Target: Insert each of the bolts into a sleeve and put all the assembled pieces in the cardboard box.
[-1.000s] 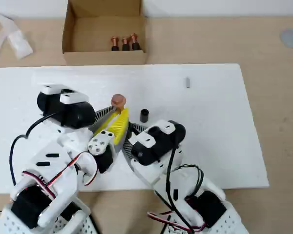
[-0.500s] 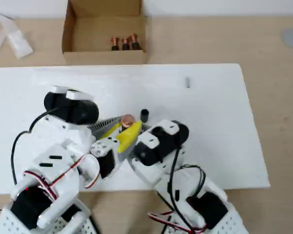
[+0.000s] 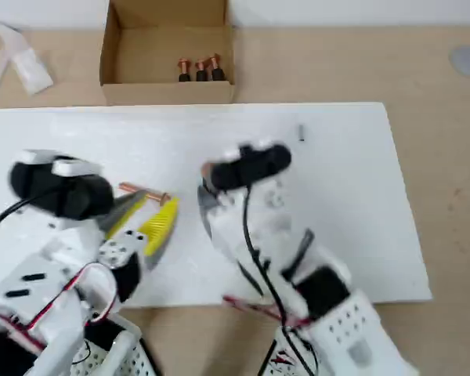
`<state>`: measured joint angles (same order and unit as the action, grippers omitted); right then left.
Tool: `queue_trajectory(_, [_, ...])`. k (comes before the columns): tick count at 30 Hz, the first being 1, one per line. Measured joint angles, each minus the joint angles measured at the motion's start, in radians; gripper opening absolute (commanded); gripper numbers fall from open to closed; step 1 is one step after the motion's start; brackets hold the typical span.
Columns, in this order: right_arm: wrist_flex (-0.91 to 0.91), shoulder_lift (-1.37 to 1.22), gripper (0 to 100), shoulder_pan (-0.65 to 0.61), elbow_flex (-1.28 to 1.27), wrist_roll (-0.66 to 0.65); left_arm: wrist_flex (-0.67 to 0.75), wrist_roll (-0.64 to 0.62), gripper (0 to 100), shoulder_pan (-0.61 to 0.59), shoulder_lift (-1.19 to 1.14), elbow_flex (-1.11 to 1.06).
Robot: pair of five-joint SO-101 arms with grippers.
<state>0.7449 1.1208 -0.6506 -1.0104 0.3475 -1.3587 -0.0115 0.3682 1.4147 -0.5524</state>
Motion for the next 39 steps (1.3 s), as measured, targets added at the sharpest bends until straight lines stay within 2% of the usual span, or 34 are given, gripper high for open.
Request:
queue_trajectory(7, [-0.003, -0.624, 0.9, 0.115, 0.575, 0.000, -0.020, 0.146, 8, -0.235, 0.002, 0.008])
queue_trajectory(13, [-0.006, -1.135, 0.9, 0.169, 1.105, -0.025, -0.020, 0.212, 8, -0.354, 0.002, -0.069])
queue_trajectory(25, [-0.011, -2.110, 1.2, 0.238, 2.168, -0.031, -0.020, 0.216, 8, -0.385, 0.002, -0.094])
queue_trajectory(28, [-0.011, -2.314, 1.3, 0.252, 2.386, -0.072, -0.020, 0.216, 8, -0.385, 0.002, -0.094])
queue_trajectory(31, [-0.011, -2.467, 1.3, 0.262, 2.518, -0.146, -0.020, 0.216, 8, -0.385, 0.002, -0.094])
queue_trajectory(34, [-0.006, -2.530, 1.6, 0.270, 2.545, -0.170, -0.020, 0.216, 8, -0.385, 0.002, -0.094])
queue_trajectory(36, [0.017, -2.535, 5.9, 0.273, 2.545, -0.173, -0.020, 0.216, 8, -0.385, 0.002, -0.094])
queue_trajectory(39, [0.057, -2.535, 18.5, 0.272, 2.556, -0.173, -0.020, 0.216, 8, -0.385, 0.002, -0.094])
